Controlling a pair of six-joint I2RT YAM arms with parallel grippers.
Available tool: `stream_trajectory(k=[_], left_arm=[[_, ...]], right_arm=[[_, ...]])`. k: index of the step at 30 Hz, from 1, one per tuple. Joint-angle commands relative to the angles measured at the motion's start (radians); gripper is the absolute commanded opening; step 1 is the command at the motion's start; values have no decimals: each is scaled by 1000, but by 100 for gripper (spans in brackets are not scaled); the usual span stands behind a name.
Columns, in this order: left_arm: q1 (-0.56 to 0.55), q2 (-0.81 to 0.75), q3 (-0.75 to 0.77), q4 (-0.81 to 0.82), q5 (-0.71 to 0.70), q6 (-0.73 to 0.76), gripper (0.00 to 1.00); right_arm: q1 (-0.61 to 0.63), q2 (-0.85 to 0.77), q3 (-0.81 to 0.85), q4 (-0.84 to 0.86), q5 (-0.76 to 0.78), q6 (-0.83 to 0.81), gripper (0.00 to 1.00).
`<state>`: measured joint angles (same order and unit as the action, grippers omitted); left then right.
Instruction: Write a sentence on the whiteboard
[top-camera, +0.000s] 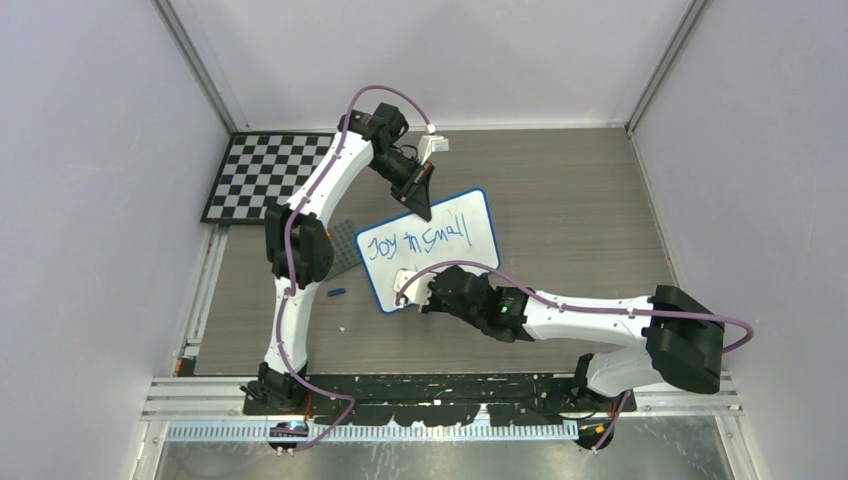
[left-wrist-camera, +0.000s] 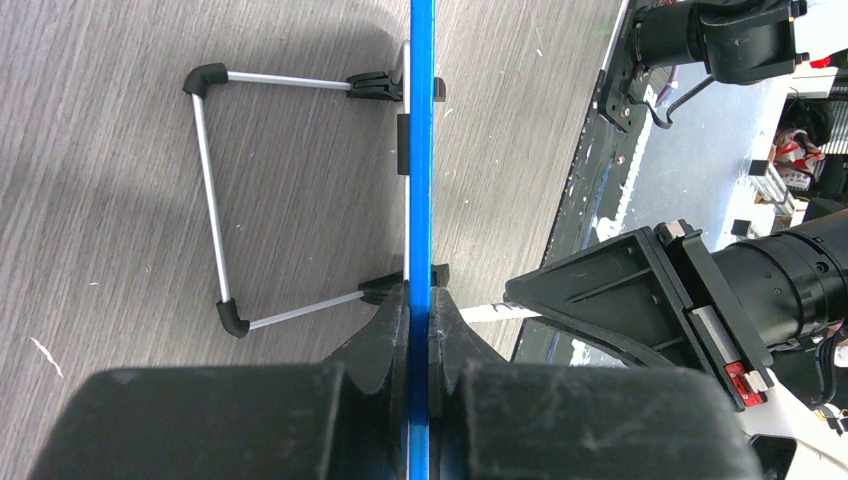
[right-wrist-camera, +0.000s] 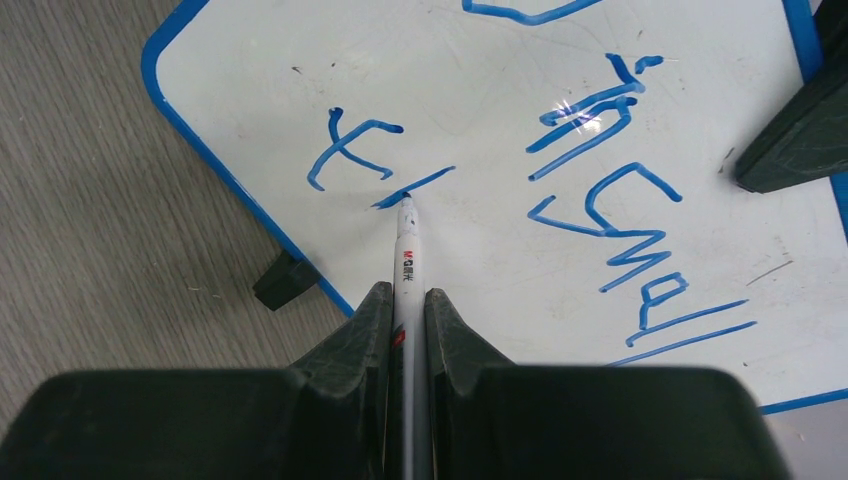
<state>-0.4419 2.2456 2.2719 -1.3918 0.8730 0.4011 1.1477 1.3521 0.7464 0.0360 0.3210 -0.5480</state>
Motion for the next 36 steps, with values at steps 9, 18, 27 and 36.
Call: stream_trajectory(k=[9,18,27,36], left_arm=[[-63,49,-55,-57,-76,7,0],[-64,55,-49,-59,-75,5,0],[-63,52,-55,-58,-75,5,0],[-66,50,-54,-58,-77,2,0]], right_arm=[[-35,-52,0,33,65,-1,0],[-34,-52,-24,-28,-32,13,0],[-22,-35,-15,-98,-61,3,0],[-25,-144,16,-140,-35,20,0]])
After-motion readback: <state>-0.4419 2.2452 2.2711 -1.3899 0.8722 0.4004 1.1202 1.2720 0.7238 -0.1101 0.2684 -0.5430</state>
